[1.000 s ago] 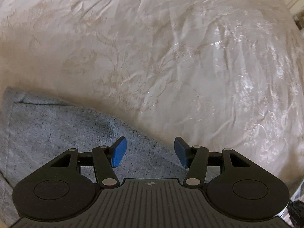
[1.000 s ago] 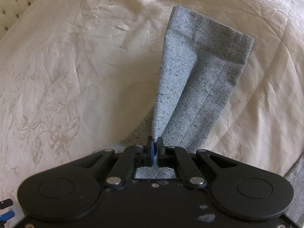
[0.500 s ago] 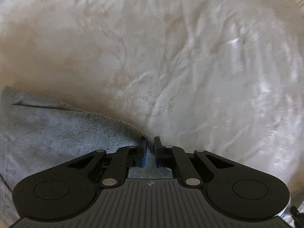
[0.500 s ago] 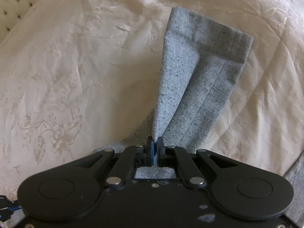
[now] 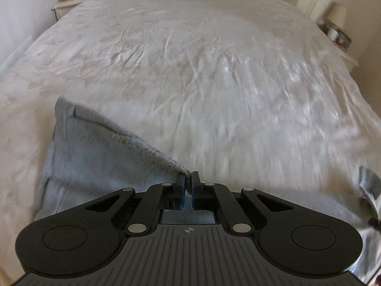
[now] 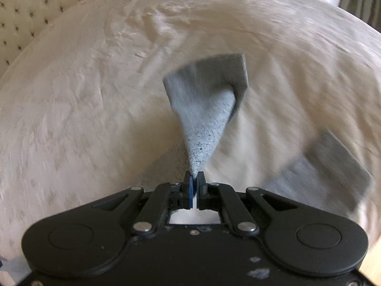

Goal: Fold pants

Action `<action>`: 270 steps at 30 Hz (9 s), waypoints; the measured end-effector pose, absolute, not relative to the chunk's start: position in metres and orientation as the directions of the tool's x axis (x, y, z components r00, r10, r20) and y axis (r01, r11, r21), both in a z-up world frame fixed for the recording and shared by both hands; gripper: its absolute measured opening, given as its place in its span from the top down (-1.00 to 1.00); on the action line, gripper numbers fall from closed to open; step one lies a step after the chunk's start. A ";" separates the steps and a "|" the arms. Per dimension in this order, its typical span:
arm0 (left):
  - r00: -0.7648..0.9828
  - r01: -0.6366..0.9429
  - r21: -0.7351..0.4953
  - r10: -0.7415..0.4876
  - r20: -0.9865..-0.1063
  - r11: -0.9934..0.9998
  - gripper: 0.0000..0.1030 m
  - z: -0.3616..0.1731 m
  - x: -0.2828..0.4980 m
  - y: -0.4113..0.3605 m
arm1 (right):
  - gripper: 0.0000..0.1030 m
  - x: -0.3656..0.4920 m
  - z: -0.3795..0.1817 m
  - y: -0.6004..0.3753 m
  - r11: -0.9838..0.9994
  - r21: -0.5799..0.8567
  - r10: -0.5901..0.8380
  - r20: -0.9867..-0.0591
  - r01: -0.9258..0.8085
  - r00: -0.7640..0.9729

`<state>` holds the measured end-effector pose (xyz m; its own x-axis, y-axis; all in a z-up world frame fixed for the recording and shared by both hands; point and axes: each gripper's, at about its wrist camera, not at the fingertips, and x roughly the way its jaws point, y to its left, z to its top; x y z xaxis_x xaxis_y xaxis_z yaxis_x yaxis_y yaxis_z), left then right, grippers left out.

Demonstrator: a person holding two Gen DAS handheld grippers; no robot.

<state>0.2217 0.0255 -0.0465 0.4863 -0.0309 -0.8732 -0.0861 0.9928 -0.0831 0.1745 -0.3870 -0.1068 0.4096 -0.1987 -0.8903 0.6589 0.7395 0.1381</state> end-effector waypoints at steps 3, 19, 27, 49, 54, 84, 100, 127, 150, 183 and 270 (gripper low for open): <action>0.450 -0.082 -0.074 -0.030 -0.893 0.994 0.92 -0.050 0.183 0.028 | 0.94 0.136 -0.112 -0.382 0.739 0.104 -0.202 -0.908 0.666 0.366; 0.155 -0.141 0.013 0.035 -0.987 0.990 0.92 -0.164 0.153 0.029 | 0.24 0.102 -0.144 -0.365 0.825 -0.118 -0.329 -0.896 0.553 0.299; 0.113 -0.180 0.028 0.049 -0.992 0.983 0.92 -0.181 0.164 0.025 | 0.09 0.179 -0.167 -0.359 0.851 -0.196 -0.386 -0.863 0.487 0.327; 0.112 -0.160 0.028 0.047 -0.993 0.987 0.92 -0.179 0.161 0.025 | 0.89 0.051 -0.111 -0.477 0.628 0.080 -0.359 -0.853 0.774 0.379; 0.134 -0.150 0.040 0.061 -0.989 0.988 0.93 -0.168 0.158 0.025 | 0.89 0.003 -0.163 -0.515 0.480 0.117 -0.249 -0.932 0.869 0.263; 0.238 0.132 0.061 0.028 -0.971 0.989 0.94 -0.122 0.130 -0.031 | 0.88 -0.009 -0.132 -0.522 0.657 0.040 -0.268 -0.921 0.753 0.283; 0.272 0.238 0.122 0.055 -0.961 0.963 0.94 -0.128 0.114 -0.025 | 0.39 0.037 -0.151 -0.339 0.848 0.373 0.218 -0.893 0.376 0.395; 0.386 0.336 0.141 0.000 -0.923 0.931 0.92 -0.116 0.116 0.098 | 0.92 0.047 -0.156 -0.201 0.697 0.473 0.261 -0.868 0.539 0.423; 0.253 0.080 0.056 0.034 -0.967 0.995 0.92 -0.128 0.139 0.175 | 0.41 0.088 -0.137 0.020 0.860 0.074 0.299 -0.875 -0.506 0.380; 0.346 0.027 -0.084 -0.089 -0.934 0.996 0.92 -0.105 0.188 0.159 | 0.86 0.085 -0.190 0.094 0.605 -0.038 0.298 -0.916 -0.795 0.270; 0.122 0.059 -0.194 -0.200 -0.972 0.979 0.93 -0.186 0.171 0.134 | 0.10 0.240 -0.182 -0.009 0.814 0.259 0.409 -0.891 -0.520 0.196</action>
<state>0.1710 0.1336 -0.1864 0.1215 -0.1998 -0.9723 0.0592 0.9792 -0.1939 0.2397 -0.0088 -0.1819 0.1959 0.4088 -0.8913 -0.5200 0.8139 0.2590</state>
